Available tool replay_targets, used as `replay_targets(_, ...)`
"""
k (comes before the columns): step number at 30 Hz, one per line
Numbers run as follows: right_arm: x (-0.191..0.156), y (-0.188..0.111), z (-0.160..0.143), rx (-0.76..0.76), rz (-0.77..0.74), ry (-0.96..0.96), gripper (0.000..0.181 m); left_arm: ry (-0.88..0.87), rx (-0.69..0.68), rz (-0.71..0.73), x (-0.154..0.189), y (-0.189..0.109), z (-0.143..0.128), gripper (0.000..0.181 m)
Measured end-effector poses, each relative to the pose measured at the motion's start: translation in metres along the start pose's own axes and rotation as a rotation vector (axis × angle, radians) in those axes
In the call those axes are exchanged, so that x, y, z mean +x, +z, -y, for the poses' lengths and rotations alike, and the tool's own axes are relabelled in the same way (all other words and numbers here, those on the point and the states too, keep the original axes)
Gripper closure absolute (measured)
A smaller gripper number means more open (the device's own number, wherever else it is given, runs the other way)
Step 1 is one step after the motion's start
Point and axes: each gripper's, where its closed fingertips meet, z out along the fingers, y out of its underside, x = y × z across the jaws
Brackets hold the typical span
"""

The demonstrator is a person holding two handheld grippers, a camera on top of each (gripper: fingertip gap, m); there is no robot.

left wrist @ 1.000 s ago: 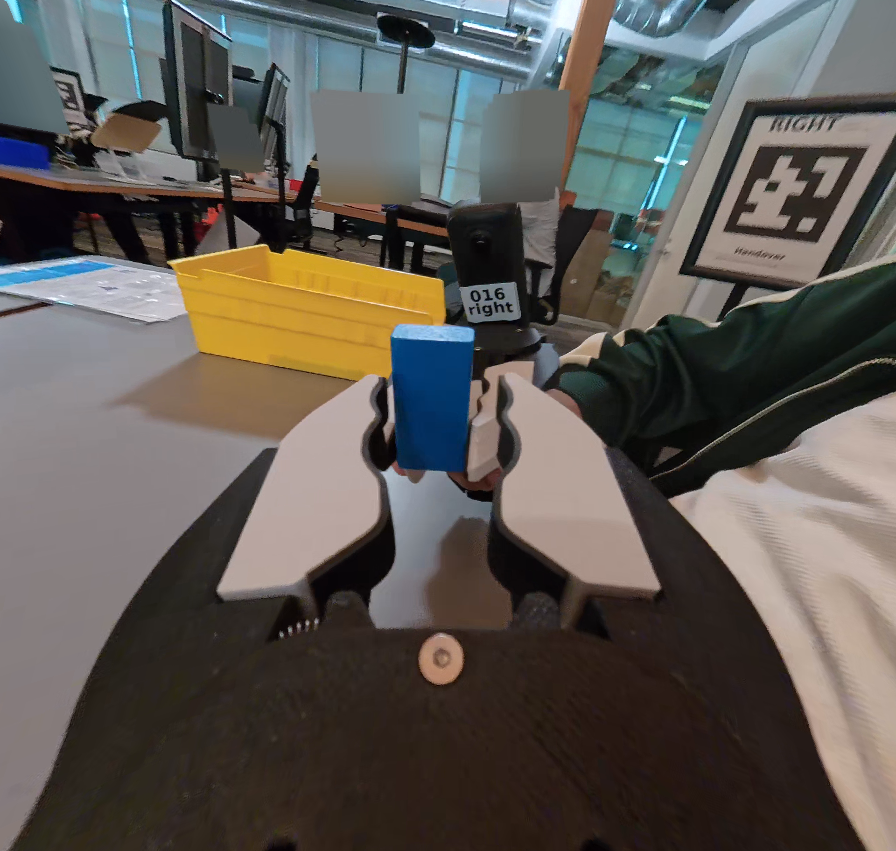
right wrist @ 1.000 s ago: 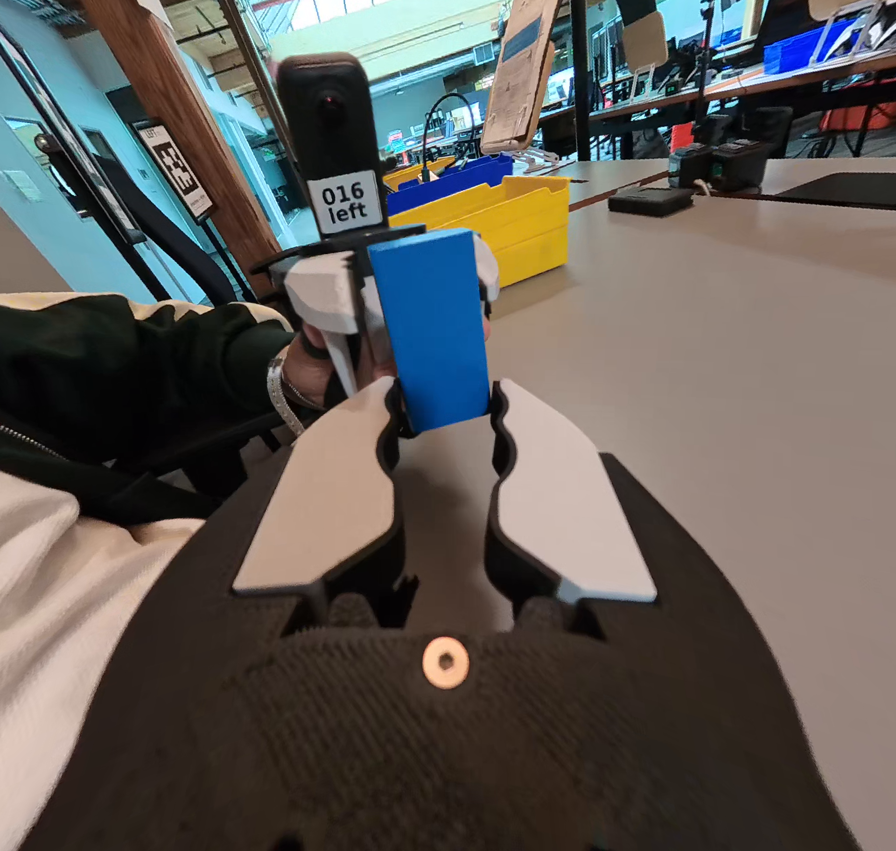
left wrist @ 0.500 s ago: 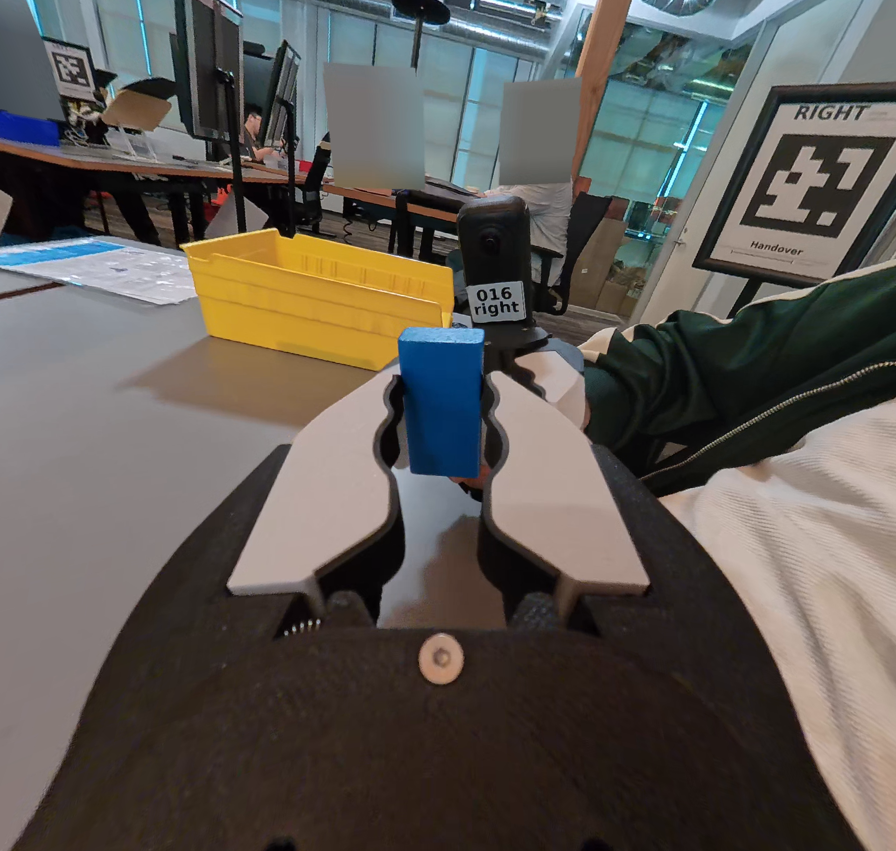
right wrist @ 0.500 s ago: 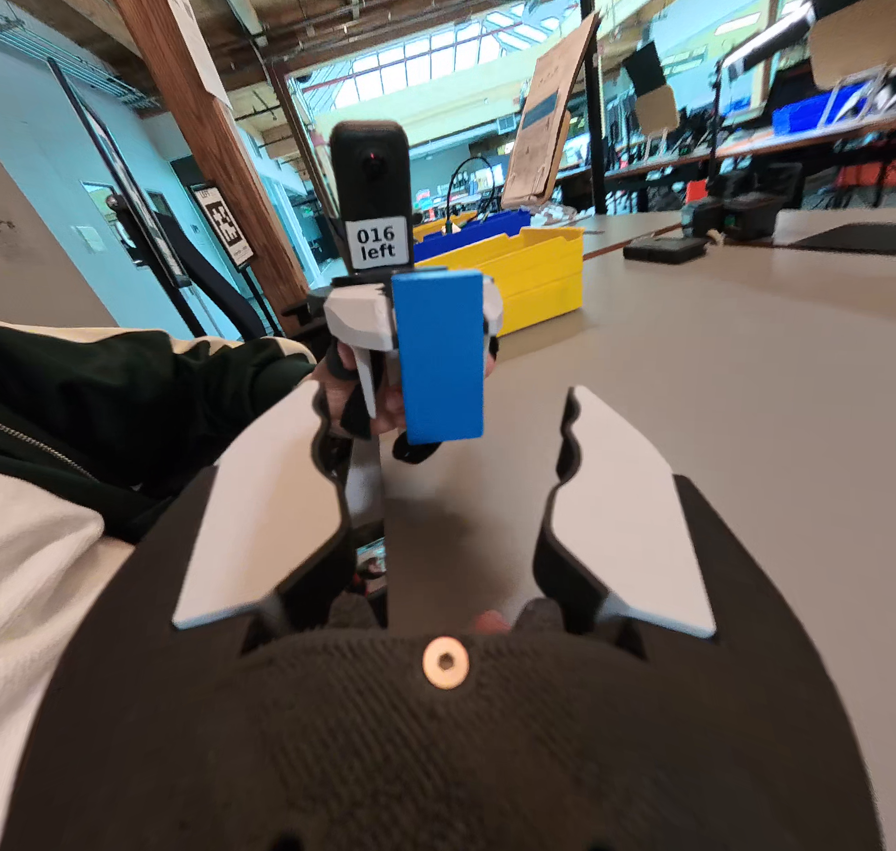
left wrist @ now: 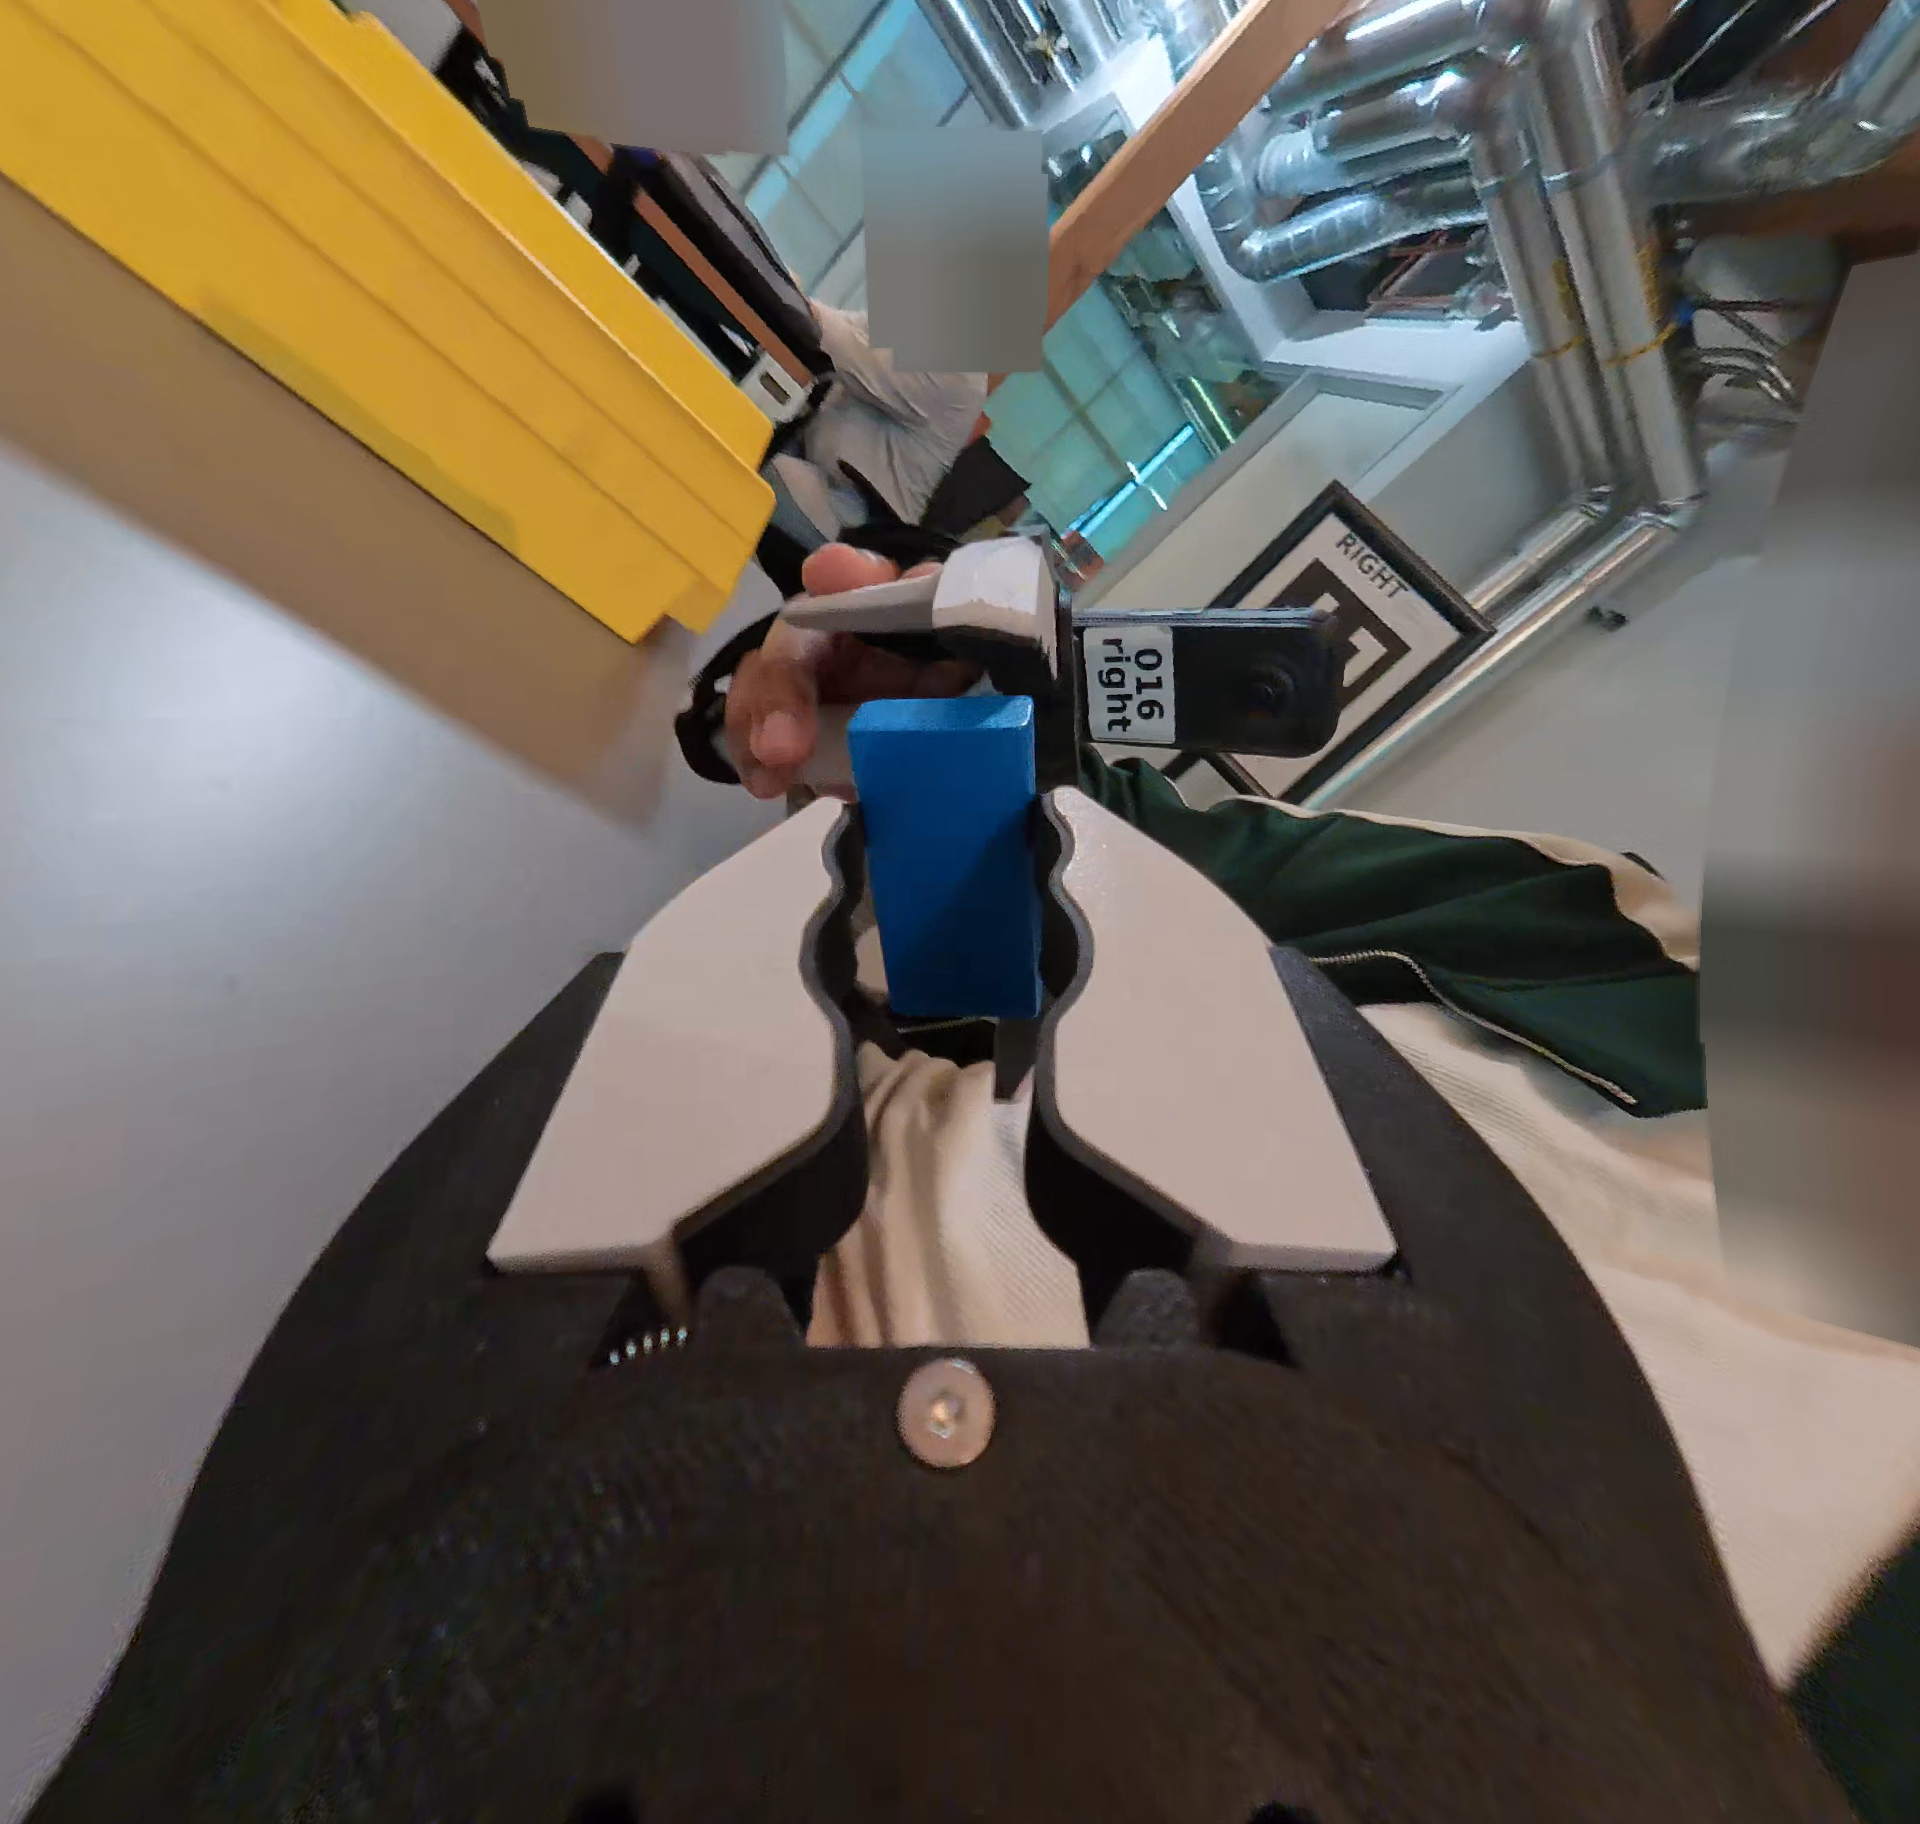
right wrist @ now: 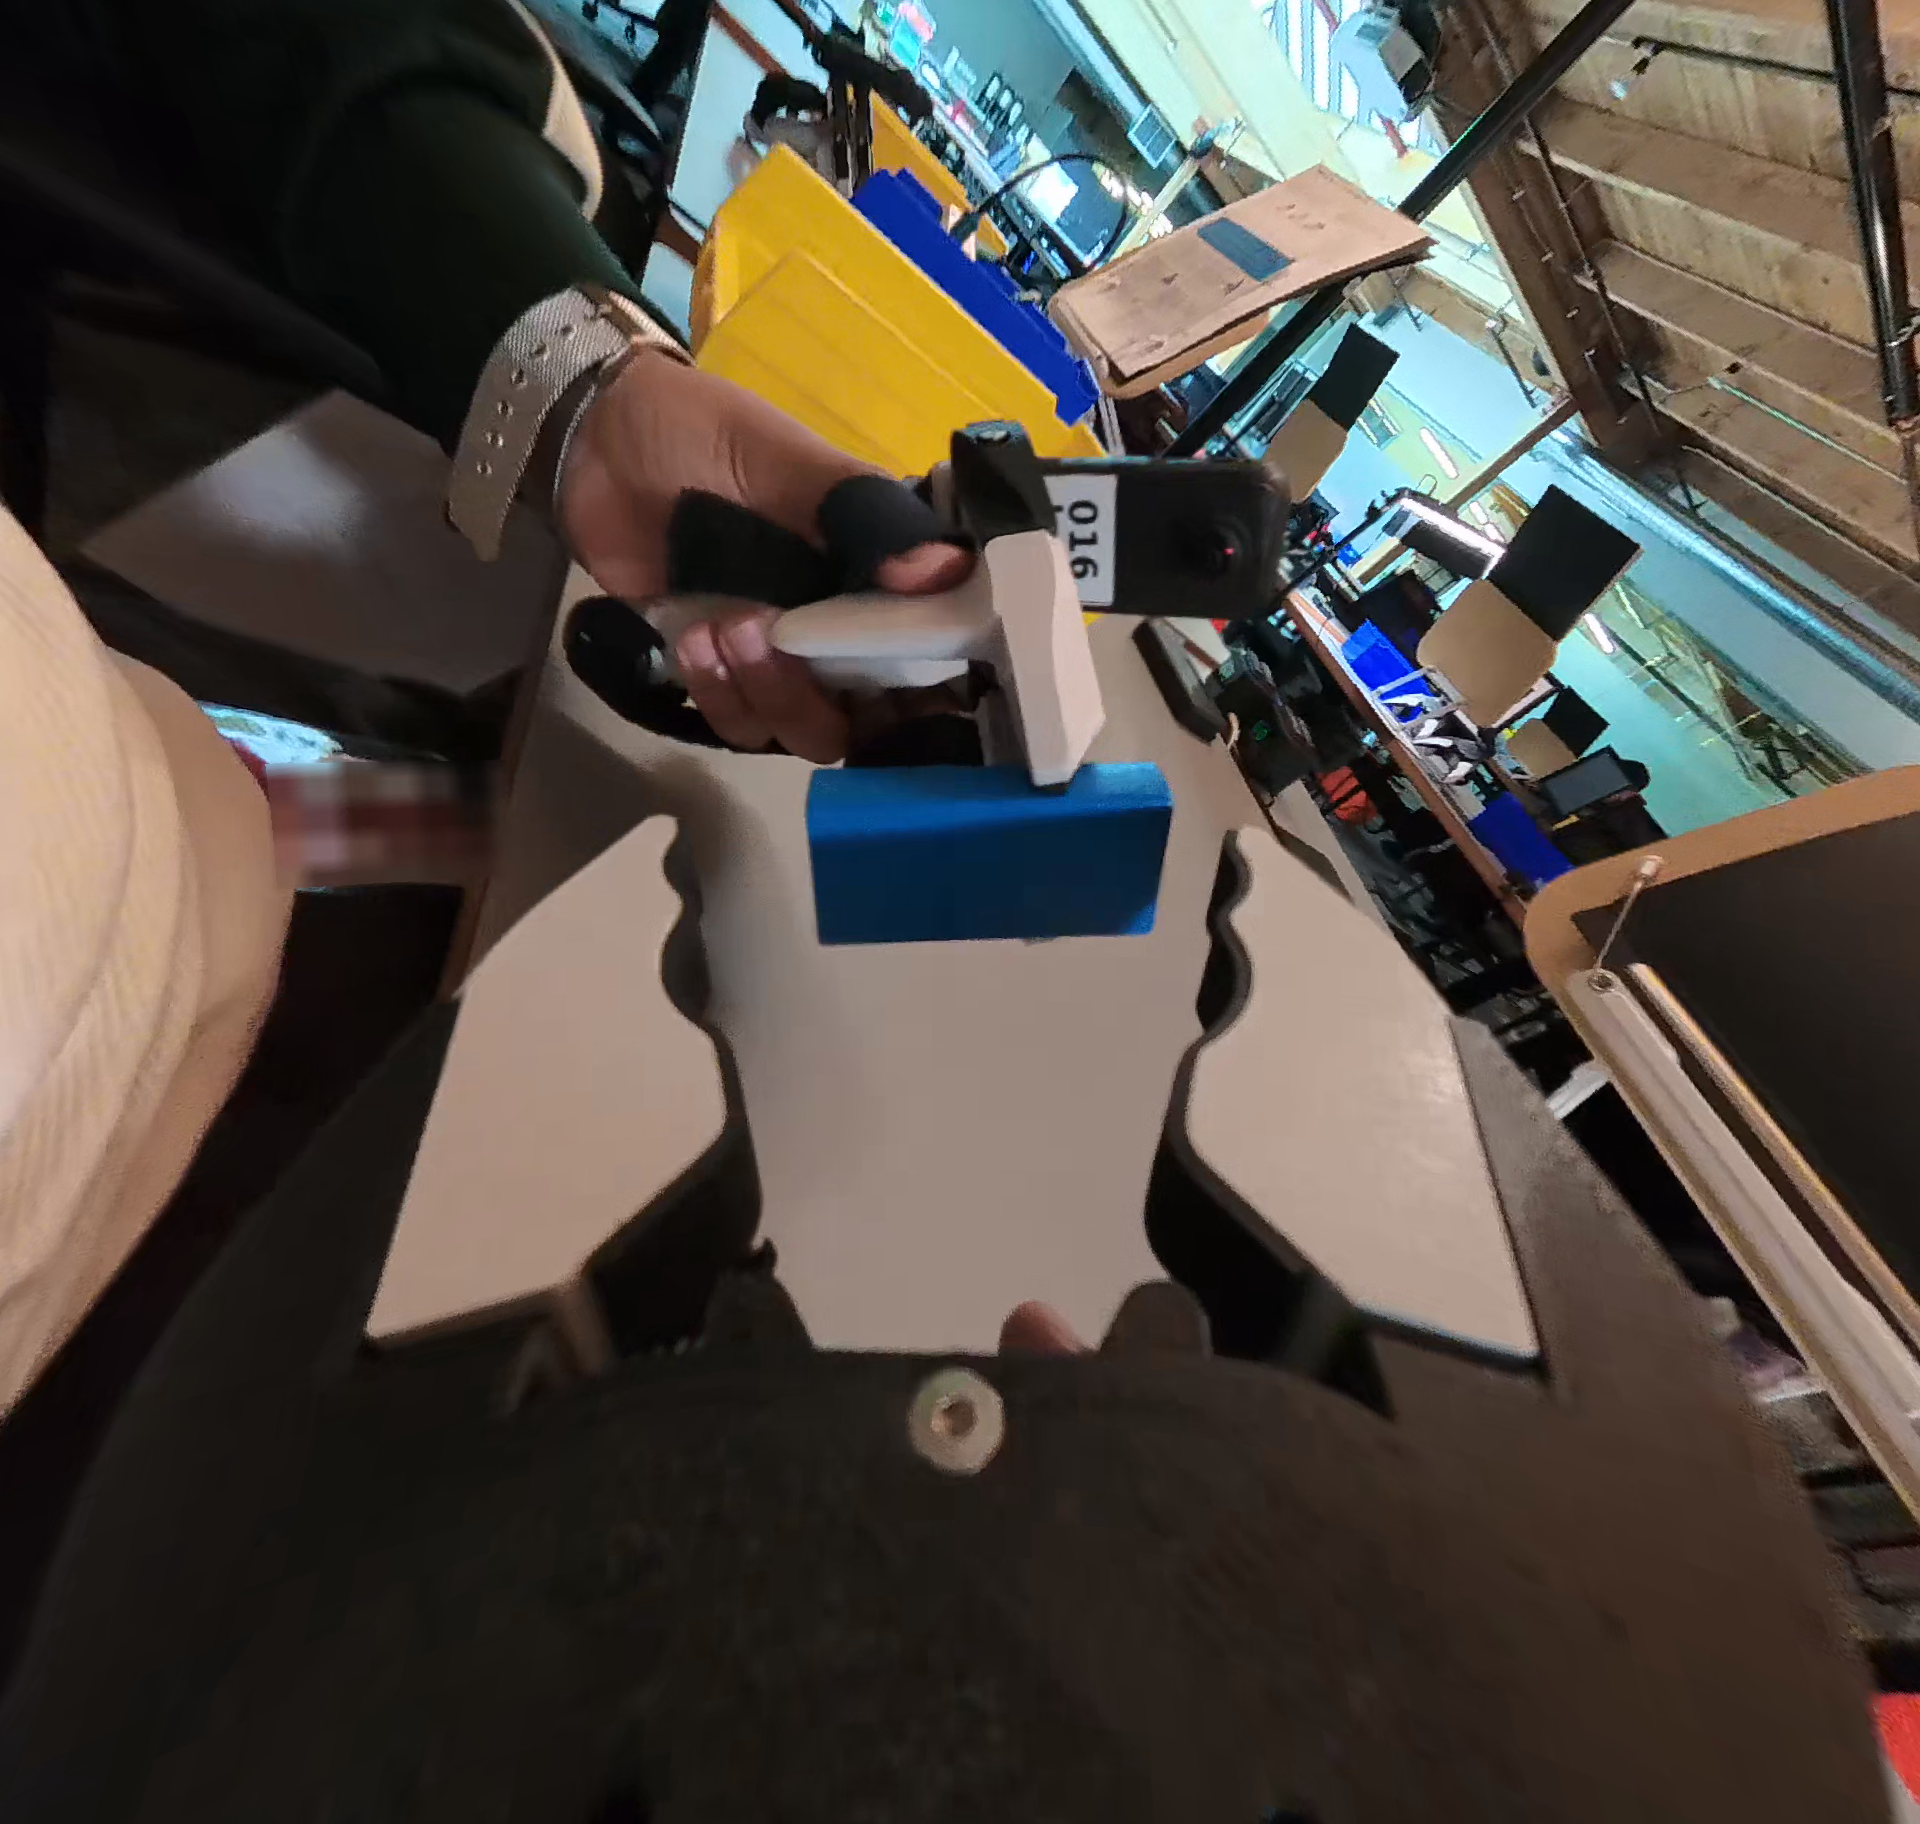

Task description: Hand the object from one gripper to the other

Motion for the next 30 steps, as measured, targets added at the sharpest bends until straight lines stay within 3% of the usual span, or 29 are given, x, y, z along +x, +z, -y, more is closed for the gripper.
replay_targets(8, -0.002, -0.001, 0.000, -0.016, 0.014, -0.001, 0.111, -0.019, -0.059, -0.052, 0.007, 0.008, -0.011, 0.151)
replay_targets(12, 0.002, 0.000, -0.005, -0.052, -0.008, -0.010, 0.111, 0.015, -0.025, -0.051, 0.005, 0.008, -0.008, 0.150)
replay_targets(17, 0.017, -0.001, -0.024, -0.203, -0.113, -0.043, 0.111, 0.074, 0.029, 0.089, -0.012, 0.001, 0.001, 0.131)
replay_targets(19, 0.038, -0.007, -0.041, -0.372, -0.261, -0.097, 0.111, 0.099, -0.019, 0.181, -0.022, -0.002, -0.004, 0.137)
replay_targets(21, 0.045, -0.012, -0.053, -0.497, -0.316, -0.131, 0.111, 0.114, -0.115, 0.267, -0.029, -0.001, -0.016, 0.146)
replay_targets(26, 0.032, -0.006, -0.051, -0.598, -0.318, -0.207, 0.111, 0.282, -0.139, 0.424, -0.039, 0.002, -0.018, 0.139)
replay_targets(30, 0.023, 0.000, -0.046, -0.630, -0.312, -0.248, 0.111, 0.345, -0.156, 0.432, -0.036, 0.004, -0.019, 0.149)
